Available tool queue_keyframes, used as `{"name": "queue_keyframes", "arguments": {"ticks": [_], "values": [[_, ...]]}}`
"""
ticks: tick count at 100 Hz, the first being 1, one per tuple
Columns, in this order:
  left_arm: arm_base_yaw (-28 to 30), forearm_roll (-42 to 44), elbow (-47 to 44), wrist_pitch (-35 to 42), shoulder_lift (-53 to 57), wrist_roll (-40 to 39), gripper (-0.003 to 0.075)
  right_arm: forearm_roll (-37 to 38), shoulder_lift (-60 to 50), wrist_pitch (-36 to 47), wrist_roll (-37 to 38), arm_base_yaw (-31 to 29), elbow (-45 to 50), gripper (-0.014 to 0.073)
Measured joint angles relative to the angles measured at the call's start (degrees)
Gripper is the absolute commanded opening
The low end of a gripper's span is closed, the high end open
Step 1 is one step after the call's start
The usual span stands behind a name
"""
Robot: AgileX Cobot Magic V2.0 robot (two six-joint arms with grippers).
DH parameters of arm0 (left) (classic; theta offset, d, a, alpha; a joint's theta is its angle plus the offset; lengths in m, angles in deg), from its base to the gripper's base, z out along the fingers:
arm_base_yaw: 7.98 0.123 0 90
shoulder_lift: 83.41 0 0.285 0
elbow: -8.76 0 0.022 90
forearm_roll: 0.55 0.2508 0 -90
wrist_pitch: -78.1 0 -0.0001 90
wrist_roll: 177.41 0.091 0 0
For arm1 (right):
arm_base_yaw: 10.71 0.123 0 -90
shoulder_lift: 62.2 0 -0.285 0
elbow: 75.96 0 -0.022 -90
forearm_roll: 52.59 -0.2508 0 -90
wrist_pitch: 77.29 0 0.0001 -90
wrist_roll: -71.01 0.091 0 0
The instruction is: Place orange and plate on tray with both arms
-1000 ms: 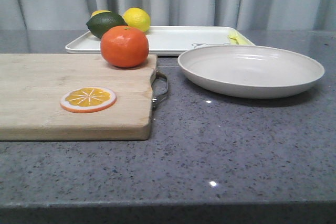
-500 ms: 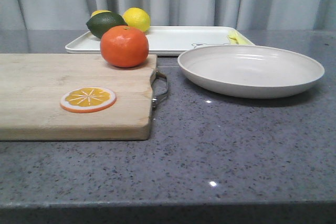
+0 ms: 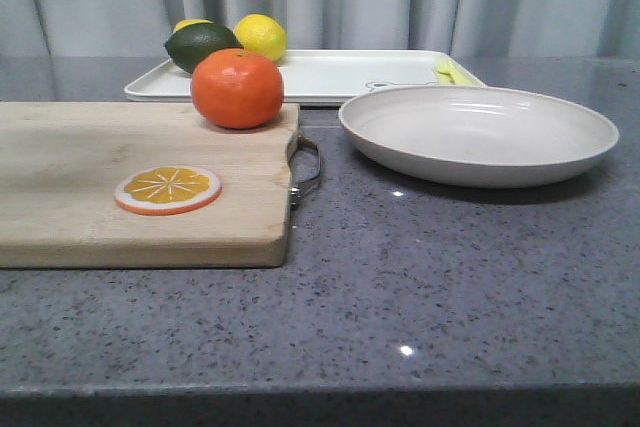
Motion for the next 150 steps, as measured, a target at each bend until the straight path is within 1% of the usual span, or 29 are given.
{"name": "queue_keyframes", "arguments": {"ticks": [25,49,71,100,130,150], "values": [[-5.43,1.17,7.77,0.83,-11.94,0.50,0.0566,0.00,0.00,0.00,0.00,0.00,0.00,0.0429],[-8.02,3.33,12.28,1.85,-19.55,0.50,0.0568,0.00,0.00,0.00,0.00,0.00,0.00,0.0429],[-8.33,5.27,12.88,4.13,-21.75,0.50,0.0568,0.00,0.00,0.00,0.00,0.00,0.00,0.0429],[-8.33,6.28,12.97,6.95,-21.97,0.50,0.0568,0.00,0.00,0.00,0.00,0.00,0.00,0.0429],[-8.33,7.31,12.97,7.33,-22.33,0.53,0.0568,0.00,0.00,0.00,0.00,0.00,0.00,0.0429],[-8.33,7.43,12.97,7.31,-25.78,0.53,0.0568,0.00,0.00,0.00,0.00,0.00,0.00,0.0429]]}}
